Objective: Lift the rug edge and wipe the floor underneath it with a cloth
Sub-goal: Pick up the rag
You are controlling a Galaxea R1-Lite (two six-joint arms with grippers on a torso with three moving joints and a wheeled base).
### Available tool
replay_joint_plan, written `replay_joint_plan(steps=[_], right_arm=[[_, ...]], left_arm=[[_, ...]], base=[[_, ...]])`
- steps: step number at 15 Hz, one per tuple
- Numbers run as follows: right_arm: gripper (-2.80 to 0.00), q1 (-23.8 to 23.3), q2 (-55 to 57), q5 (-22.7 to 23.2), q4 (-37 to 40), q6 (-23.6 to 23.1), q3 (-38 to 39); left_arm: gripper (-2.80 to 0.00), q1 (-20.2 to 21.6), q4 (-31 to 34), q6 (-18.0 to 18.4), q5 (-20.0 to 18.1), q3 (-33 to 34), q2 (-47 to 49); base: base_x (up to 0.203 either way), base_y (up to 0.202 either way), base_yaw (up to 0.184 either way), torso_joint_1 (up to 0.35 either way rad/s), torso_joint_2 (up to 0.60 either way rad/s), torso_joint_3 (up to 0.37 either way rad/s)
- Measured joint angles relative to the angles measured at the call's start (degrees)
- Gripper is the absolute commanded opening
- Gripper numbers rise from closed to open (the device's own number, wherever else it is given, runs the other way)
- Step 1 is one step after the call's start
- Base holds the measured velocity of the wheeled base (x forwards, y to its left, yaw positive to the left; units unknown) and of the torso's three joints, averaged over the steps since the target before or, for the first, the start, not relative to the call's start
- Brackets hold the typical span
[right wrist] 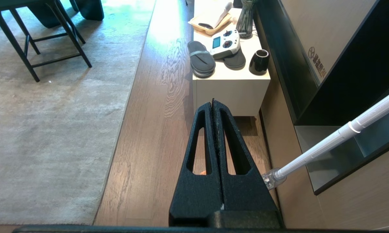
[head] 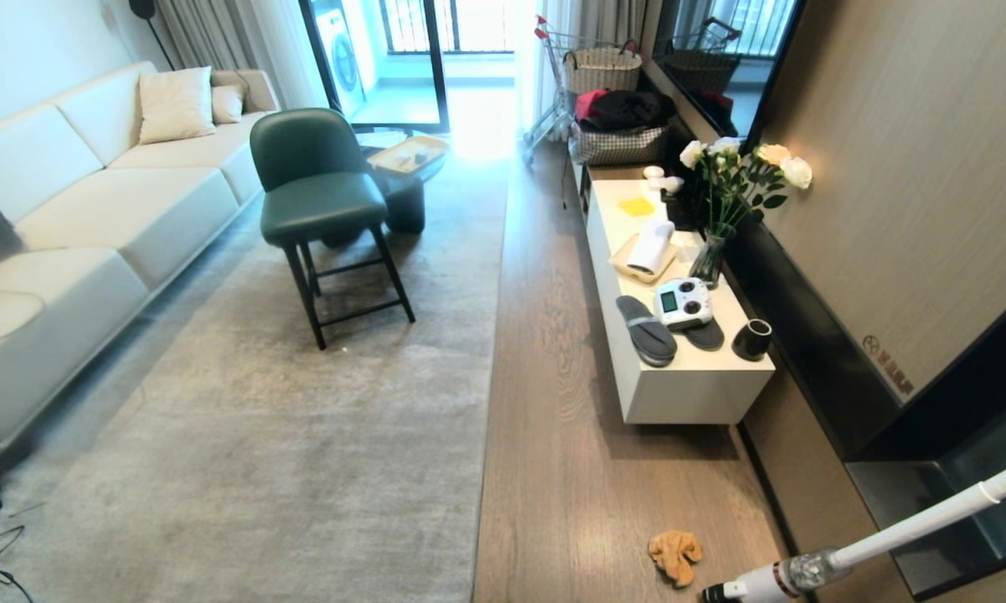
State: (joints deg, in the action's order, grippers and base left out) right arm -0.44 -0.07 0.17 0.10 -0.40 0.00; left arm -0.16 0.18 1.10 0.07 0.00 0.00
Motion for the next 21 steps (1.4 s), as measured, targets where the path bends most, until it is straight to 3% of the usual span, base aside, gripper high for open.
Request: replay_joint_plan(steps=[13, 21], right_arm=[[-2.8, 0.0, 0.0, -0.01, -0.07, 0.07, 0.0], [-2.8, 0.0, 0.0, -0.54, -0.1, 1.03, 0.0]], left_arm=[[-2.8, 0.0, -0.05, -0.15, 0.0, 0.0, 0.0], [-2.8, 0.0, -0.05, -0.15, 0.0, 0.0, 0.0]], base=[[0.0, 0.0, 0.0, 0.0, 0.0, 0.0], [0.0, 0.0, 0.0, -0.125, 0.29, 0.171]])
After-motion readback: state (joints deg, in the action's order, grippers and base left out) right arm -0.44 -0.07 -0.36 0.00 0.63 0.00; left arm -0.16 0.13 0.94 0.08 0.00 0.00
